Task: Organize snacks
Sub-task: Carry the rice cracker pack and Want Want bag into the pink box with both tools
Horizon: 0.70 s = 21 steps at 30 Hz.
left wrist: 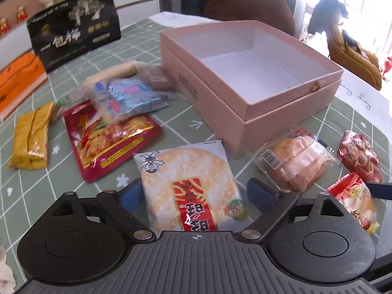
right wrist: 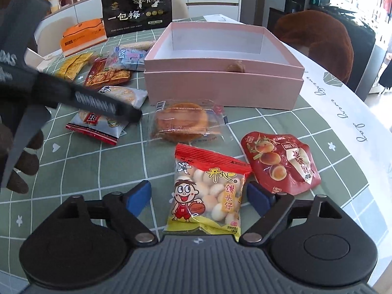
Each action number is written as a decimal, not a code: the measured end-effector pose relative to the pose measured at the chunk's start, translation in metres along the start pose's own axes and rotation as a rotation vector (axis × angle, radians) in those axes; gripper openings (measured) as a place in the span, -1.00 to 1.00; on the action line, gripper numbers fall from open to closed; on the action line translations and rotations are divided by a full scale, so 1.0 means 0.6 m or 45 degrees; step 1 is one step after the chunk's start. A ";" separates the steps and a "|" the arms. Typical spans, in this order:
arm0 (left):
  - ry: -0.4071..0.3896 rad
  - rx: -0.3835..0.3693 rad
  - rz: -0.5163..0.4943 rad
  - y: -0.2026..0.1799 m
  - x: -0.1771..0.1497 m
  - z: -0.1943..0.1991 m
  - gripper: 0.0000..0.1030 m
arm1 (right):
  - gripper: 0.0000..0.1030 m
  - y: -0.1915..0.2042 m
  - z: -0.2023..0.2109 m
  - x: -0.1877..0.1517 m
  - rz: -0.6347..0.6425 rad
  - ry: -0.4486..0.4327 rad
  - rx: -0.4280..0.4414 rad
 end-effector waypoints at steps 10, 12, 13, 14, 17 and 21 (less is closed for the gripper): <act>0.042 -0.035 0.066 0.018 -0.017 0.032 0.62 | 0.79 -0.002 0.004 -0.013 -0.028 -0.010 -0.016; 0.048 -0.040 0.058 0.015 -0.034 0.046 0.62 | 0.79 -0.003 0.003 -0.009 -0.024 0.004 -0.009; 0.055 -0.043 0.058 0.014 -0.043 0.053 0.62 | 0.79 -0.004 0.003 -0.007 -0.027 0.016 -0.004; 0.062 -0.045 0.059 0.012 -0.050 0.060 0.62 | 0.78 -0.005 0.003 -0.004 -0.034 0.029 0.000; 0.093 -0.047 0.045 0.003 -0.074 0.080 0.62 | 0.42 -0.010 0.006 0.003 -0.054 0.050 -0.018; 0.111 -0.058 0.012 -0.004 -0.098 0.096 0.62 | 0.01 -0.011 0.014 0.012 -0.059 0.108 0.009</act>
Point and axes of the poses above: each gripper's, at about its wrist camera, not at the fingertips, and z roughly against the way its jaws point, y to its left, x to its top, the point moved 2 cm from there along -z, roughly the way its jaws point, and after that the axes turned 13 degrees about z, right-handed, at the moved point
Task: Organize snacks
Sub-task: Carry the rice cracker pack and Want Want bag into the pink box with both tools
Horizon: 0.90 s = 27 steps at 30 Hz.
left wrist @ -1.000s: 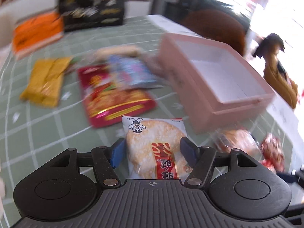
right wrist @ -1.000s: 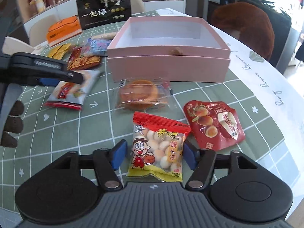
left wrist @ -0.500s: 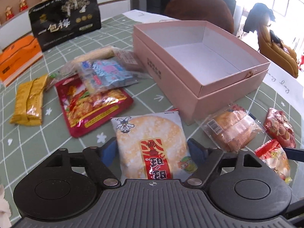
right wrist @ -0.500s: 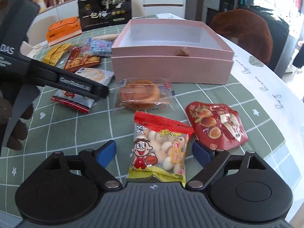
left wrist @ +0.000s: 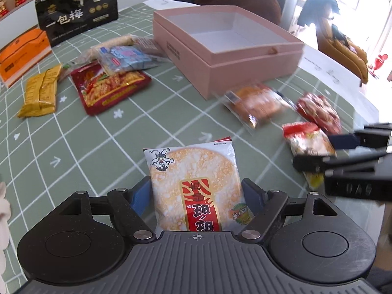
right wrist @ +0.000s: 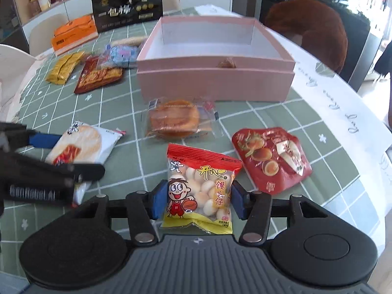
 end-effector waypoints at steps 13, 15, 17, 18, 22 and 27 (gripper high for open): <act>-0.215 -0.183 0.066 -0.021 0.030 0.073 0.60 | 0.00 -0.040 0.126 0.058 0.029 -0.160 -0.059; -0.331 -0.267 0.065 -0.035 0.092 0.110 0.60 | 0.00 -0.067 0.148 0.086 0.021 -0.212 -0.105; -0.453 -0.302 0.032 -0.052 0.171 0.136 0.61 | 0.00 -0.093 0.166 0.124 0.035 -0.273 -0.126; -0.488 -0.314 0.029 -0.058 0.213 0.139 0.61 | 0.00 -0.105 0.173 0.148 0.050 -0.311 -0.145; -0.361 -0.380 0.161 -0.066 0.352 0.048 0.61 | 0.00 -0.145 0.168 0.217 0.064 -0.393 -0.182; -0.227 -0.295 0.157 -0.095 0.390 -0.098 0.60 | 0.00 -0.183 0.096 0.233 0.008 -0.323 -0.118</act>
Point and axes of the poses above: each gripper's, at about its wrist camera, not at the fingertips, and z roughly against the way its jaws point, y to its left, x to its top, the point moved 2 cm from there along -z, roughly the way its jaws point, and after that the axes turned 13 degrees about z, right-handed, at the moved point
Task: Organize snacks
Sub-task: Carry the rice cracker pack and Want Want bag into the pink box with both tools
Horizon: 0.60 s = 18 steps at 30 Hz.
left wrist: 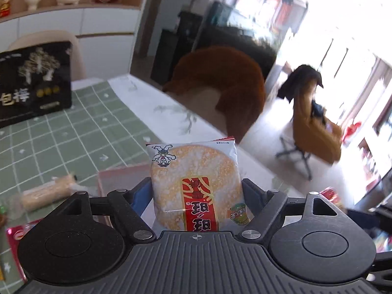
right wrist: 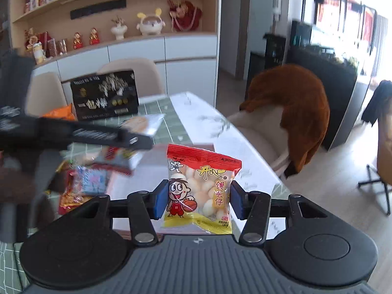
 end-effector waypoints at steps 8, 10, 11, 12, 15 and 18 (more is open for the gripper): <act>0.016 0.027 0.075 0.056 -0.015 -0.034 0.46 | 0.00 -0.024 -0.084 -0.060 -0.045 0.114 0.011; -0.056 0.008 0.117 0.075 -0.011 0.004 0.46 | 0.00 -0.019 -0.107 -0.055 -0.051 0.124 0.030; -0.083 0.003 0.142 0.084 -0.003 0.021 0.46 | 0.00 -0.010 -0.118 -0.048 -0.047 0.129 0.041; -0.107 0.003 0.168 0.096 -0.002 0.040 0.45 | 0.00 -0.002 -0.134 -0.041 -0.037 0.134 0.056; -0.161 0.031 0.215 0.134 -0.011 0.087 0.45 | 0.01 0.030 -0.189 -0.009 0.007 0.138 0.110; -0.197 0.135 0.250 0.187 -0.024 0.100 0.45 | 0.08 0.051 -0.240 0.021 0.029 0.161 0.196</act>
Point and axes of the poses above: each gripper's, at about its wrist camera, not at the fingertips, and z roughly against the way its jaws point, y to its left, x to its top, the point moved 2 cm from there along -z, roughly the way its jaws point, and after that the axes turned 13 degrees about z, right-handed, at the moved point
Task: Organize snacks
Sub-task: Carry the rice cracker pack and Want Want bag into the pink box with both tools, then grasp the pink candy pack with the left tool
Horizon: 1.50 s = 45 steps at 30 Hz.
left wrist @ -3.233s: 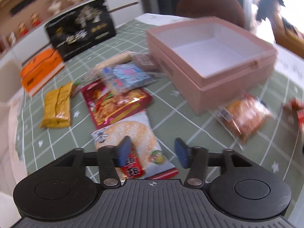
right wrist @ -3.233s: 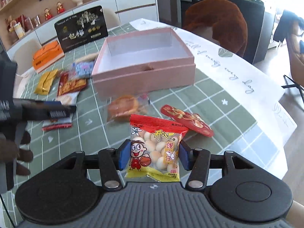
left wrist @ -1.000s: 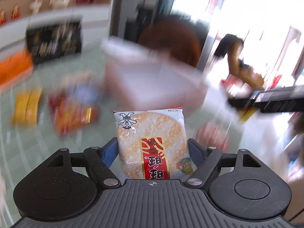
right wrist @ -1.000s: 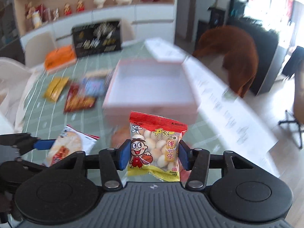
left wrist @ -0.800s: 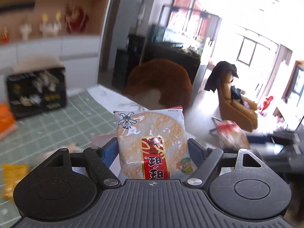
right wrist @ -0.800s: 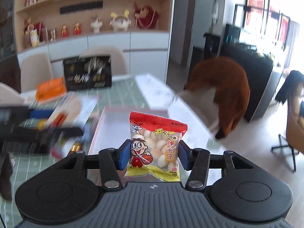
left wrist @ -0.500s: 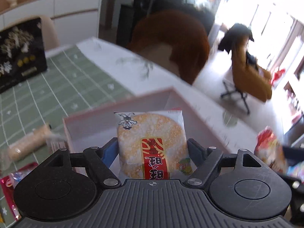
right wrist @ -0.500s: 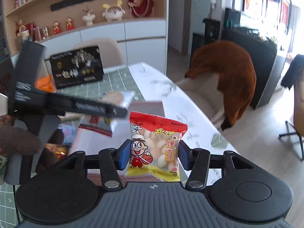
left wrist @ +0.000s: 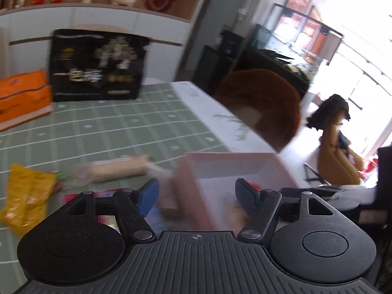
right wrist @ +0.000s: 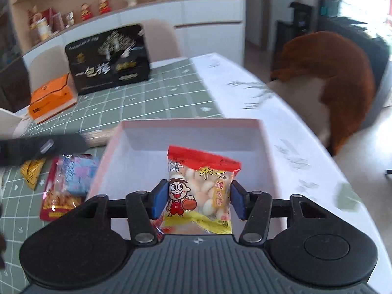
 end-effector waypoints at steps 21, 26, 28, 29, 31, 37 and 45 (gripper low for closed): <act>0.250 0.094 -0.130 0.037 -0.002 -0.164 -0.39 | 0.27 -0.013 0.150 -0.138 0.005 0.001 -0.221; 0.279 0.085 -0.236 0.048 -0.042 -0.091 -0.41 | 0.27 -0.016 0.155 -0.170 -0.087 0.039 -0.208; 0.294 0.071 -0.237 0.053 -0.064 -0.058 -0.42 | 0.27 -0.002 0.158 -0.175 -0.090 0.042 -0.183; 0.300 0.061 -0.233 0.055 -0.079 -0.041 -0.42 | 0.27 0.008 0.158 -0.177 -0.085 0.046 -0.170; 0.313 0.041 -0.216 0.060 -0.103 -0.013 -0.43 | 0.27 0.032 0.160 -0.177 -0.066 0.050 -0.139; 0.371 -0.023 -0.076 0.078 -0.169 0.061 -0.44 | 0.27 0.119 0.159 -0.169 0.038 0.059 -0.005; 0.250 0.151 0.039 0.120 -0.164 0.118 -0.37 | 0.27 0.242 0.112 -0.146 0.058 0.137 0.241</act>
Point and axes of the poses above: each gripper's, at about its wrist camera, not at the fingertips, and z roughly against the way its jaws point, y to its left, x to its top, the point moved 2 cm from there along -z, roughly the way its jaws point, and after that the axes turned 13 degrees about z, right-handed, at the moved point
